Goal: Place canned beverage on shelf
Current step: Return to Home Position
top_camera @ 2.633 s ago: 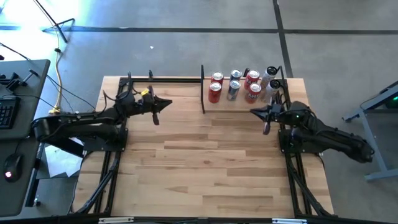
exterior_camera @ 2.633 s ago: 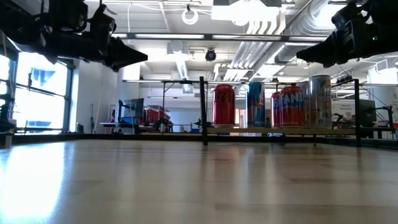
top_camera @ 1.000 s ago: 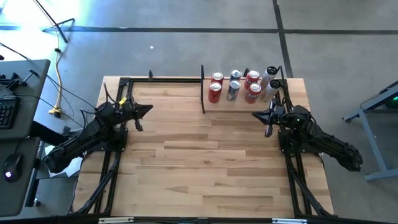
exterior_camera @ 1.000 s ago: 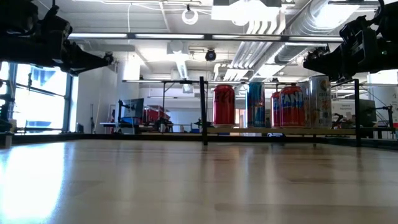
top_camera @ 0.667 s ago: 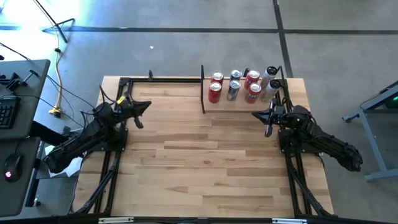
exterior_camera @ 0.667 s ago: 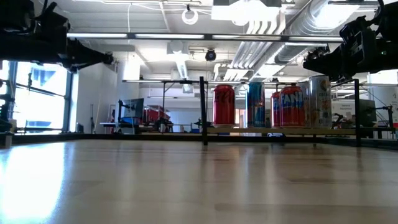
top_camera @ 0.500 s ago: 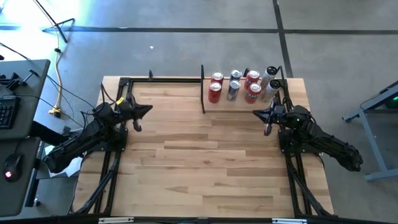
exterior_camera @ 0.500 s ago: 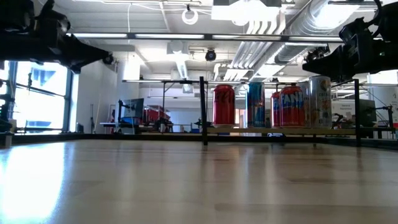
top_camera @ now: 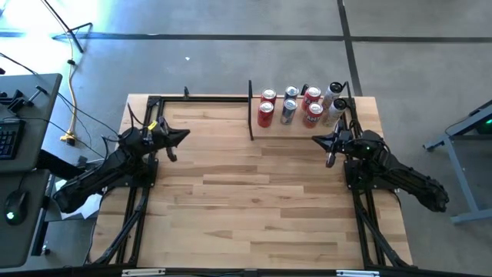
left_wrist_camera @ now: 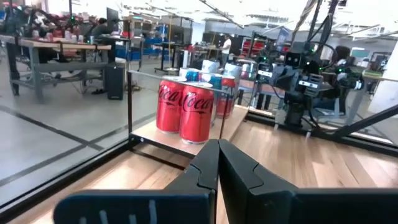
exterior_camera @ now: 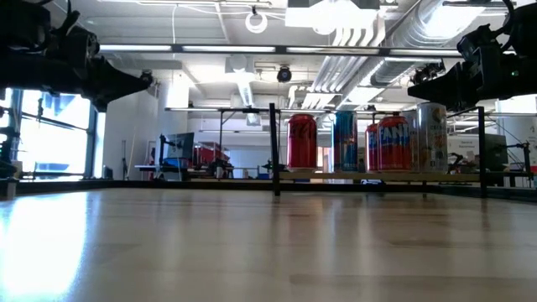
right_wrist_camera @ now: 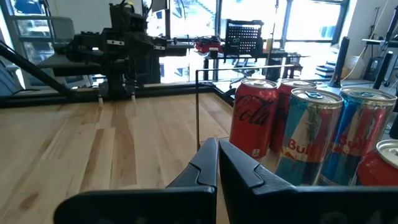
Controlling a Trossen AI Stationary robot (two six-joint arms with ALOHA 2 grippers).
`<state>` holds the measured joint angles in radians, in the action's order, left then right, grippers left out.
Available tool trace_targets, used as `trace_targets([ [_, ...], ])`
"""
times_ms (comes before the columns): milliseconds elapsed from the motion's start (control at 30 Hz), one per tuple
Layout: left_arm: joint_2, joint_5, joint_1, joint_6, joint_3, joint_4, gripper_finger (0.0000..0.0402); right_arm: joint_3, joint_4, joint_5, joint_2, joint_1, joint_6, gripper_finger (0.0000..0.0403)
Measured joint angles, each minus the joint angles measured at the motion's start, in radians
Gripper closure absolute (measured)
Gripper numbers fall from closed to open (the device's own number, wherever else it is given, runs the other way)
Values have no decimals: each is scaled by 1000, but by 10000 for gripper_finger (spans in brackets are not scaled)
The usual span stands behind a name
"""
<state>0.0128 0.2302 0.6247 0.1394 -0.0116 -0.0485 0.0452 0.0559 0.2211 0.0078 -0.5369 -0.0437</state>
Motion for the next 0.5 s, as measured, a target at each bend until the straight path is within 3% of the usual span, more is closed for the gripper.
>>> trace_targets([
  [500, 8, -8, 0, -1, 0, -1, 402, 0, 0, 0, 0, 0, 0, 403],
])
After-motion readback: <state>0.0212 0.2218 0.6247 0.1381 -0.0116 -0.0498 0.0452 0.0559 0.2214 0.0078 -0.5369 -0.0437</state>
